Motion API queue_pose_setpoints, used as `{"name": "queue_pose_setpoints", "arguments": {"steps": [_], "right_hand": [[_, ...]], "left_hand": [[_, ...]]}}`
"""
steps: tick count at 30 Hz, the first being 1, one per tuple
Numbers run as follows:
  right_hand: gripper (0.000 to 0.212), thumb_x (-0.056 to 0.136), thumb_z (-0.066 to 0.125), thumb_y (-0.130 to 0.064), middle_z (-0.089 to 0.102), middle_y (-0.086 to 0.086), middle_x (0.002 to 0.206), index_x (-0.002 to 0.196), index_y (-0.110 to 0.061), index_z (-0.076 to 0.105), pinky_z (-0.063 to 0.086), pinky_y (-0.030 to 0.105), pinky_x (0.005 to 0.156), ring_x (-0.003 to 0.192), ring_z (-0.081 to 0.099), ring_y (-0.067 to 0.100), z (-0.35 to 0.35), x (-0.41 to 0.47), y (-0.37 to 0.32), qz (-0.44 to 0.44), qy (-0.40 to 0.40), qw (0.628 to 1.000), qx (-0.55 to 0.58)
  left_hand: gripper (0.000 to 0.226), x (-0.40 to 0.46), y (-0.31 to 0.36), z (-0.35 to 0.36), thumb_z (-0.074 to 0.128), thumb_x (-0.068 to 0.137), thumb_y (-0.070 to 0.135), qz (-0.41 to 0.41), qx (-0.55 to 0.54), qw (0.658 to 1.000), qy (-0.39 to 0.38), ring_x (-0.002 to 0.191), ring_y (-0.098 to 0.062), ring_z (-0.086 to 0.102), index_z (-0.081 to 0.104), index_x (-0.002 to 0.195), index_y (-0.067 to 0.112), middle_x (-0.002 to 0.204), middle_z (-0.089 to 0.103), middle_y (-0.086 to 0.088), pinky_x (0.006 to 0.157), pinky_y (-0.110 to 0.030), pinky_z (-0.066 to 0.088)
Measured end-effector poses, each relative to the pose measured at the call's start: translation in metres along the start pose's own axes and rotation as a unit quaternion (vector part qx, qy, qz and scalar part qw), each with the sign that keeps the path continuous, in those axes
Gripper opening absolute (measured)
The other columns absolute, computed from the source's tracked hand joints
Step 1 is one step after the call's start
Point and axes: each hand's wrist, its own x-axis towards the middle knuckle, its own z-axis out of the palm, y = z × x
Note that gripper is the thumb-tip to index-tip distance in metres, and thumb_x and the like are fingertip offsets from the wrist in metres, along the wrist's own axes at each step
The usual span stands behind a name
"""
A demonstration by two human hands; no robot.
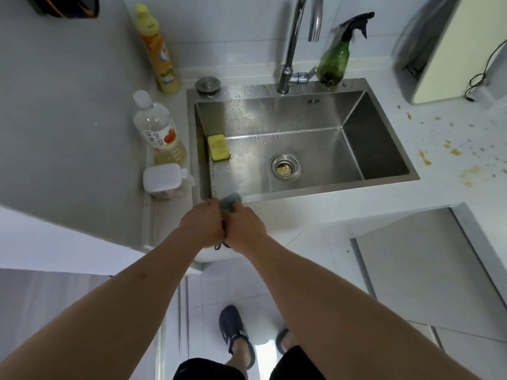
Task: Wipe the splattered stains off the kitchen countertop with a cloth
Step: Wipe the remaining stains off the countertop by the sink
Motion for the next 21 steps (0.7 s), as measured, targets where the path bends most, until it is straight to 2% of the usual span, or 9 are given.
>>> {"name": "queue_pose_setpoints", "arguments": {"steps": [3, 6, 9, 12, 14, 16, 18, 21], "right_hand": [[0.037, 0.097, 0.050, -0.033, 0.049, 0.007, 0.130, 0.134, -0.037, 0.055, 0.054, 0.041, 0.078, 0.102, 0.056, 0.029, 0.001, -0.002, 0.022, 0.030, 0.040, 0.999, -0.011], [0.038, 0.099, 0.044, -0.035, 0.047, 0.008, 0.133, 0.135, -0.039, 0.055, 0.055, 0.044, 0.085, 0.103, 0.057, 0.033, -0.014, -0.006, 0.069, 0.065, 0.058, 0.996, -0.010], [0.042, 0.095, 0.046, -0.029, 0.049, 0.007, 0.129, 0.133, -0.043, 0.056, 0.054, 0.044, 0.090, 0.106, 0.056, 0.036, -0.032, -0.015, 0.124, 0.144, 0.080, 0.986, 0.019], [0.050, 0.092, 0.047, -0.026, 0.048, 0.010, 0.135, 0.139, -0.042, 0.051, 0.053, 0.041, 0.089, 0.107, 0.058, 0.039, -0.049, -0.029, 0.184, 0.224, 0.093, 0.970, 0.016], [0.049, 0.095, 0.044, -0.030, 0.049, 0.011, 0.136, 0.142, -0.041, 0.046, 0.052, 0.040, 0.089, 0.105, 0.057, 0.037, -0.059, -0.044, 0.232, 0.304, 0.097, 0.948, 0.018], [0.045, 0.098, 0.039, -0.038, 0.051, 0.011, 0.131, 0.143, -0.039, 0.046, 0.046, 0.035, 0.082, 0.095, 0.051, 0.031, -0.067, -0.056, 0.262, 0.360, 0.095, 0.927, 0.033], [0.045, 0.096, 0.039, -0.036, 0.048, 0.010, 0.132, 0.140, -0.037, 0.049, 0.043, 0.036, 0.082, 0.097, 0.046, 0.029, -0.070, -0.056, 0.266, 0.354, 0.090, 0.931, 0.006], [0.048, 0.088, 0.044, -0.035, 0.041, 0.012, 0.140, 0.135, -0.038, 0.054, 0.042, 0.047, 0.099, 0.117, 0.042, 0.039, -0.060, -0.057, 0.241, 0.275, 0.110, 0.954, -0.047]], "left_hand": [[0.028, 0.004, 0.004, -0.002, 0.059, 0.092, 0.026, -0.007, -0.031, 0.999, -0.023, 0.097, -0.027, 0.063, 0.054, 0.113, 0.009, 0.109, 0.063, -0.010, 0.091, -0.044, 0.056], [0.041, 0.005, 0.022, -0.002, 0.068, 0.087, 0.019, -0.032, -0.031, 0.999, 0.013, 0.108, -0.031, 0.059, 0.049, 0.122, 0.012, 0.115, 0.057, -0.012, 0.095, -0.047, 0.055], [0.052, 0.009, 0.049, 0.002, 0.070, 0.083, 0.014, -0.018, -0.015, 0.999, 0.025, 0.116, -0.032, 0.054, 0.047, 0.129, 0.010, 0.123, 0.054, -0.013, 0.099, -0.046, 0.052], [0.058, 0.014, 0.075, 0.006, 0.071, 0.084, 0.014, 0.009, -0.020, 1.000, 0.022, 0.117, -0.031, 0.052, 0.045, 0.135, 0.009, 0.126, 0.053, -0.013, 0.101, -0.046, 0.050], [0.056, 0.018, 0.094, 0.008, 0.071, 0.084, 0.014, 0.026, -0.029, 0.999, 0.026, 0.113, -0.030, 0.054, 0.046, 0.134, 0.009, 0.123, 0.053, -0.011, 0.099, -0.044, 0.052], [0.049, 0.021, 0.110, 0.007, 0.069, 0.083, 0.014, 0.026, -0.038, 0.999, 0.029, 0.110, -0.030, 0.057, 0.049, 0.127, 0.010, 0.118, 0.054, -0.009, 0.095, -0.042, 0.052], [0.042, 0.024, 0.125, 0.005, 0.067, 0.083, 0.016, 0.016, -0.036, 0.999, 0.031, 0.106, -0.030, 0.059, 0.050, 0.121, 0.010, 0.114, 0.055, -0.008, 0.091, -0.042, 0.052], [0.038, 0.030, 0.159, 0.004, 0.064, 0.084, 0.016, 0.023, -0.021, 0.999, 0.023, 0.105, -0.031, 0.061, 0.052, 0.119, 0.010, 0.112, 0.056, -0.008, 0.092, -0.041, 0.052]]}}
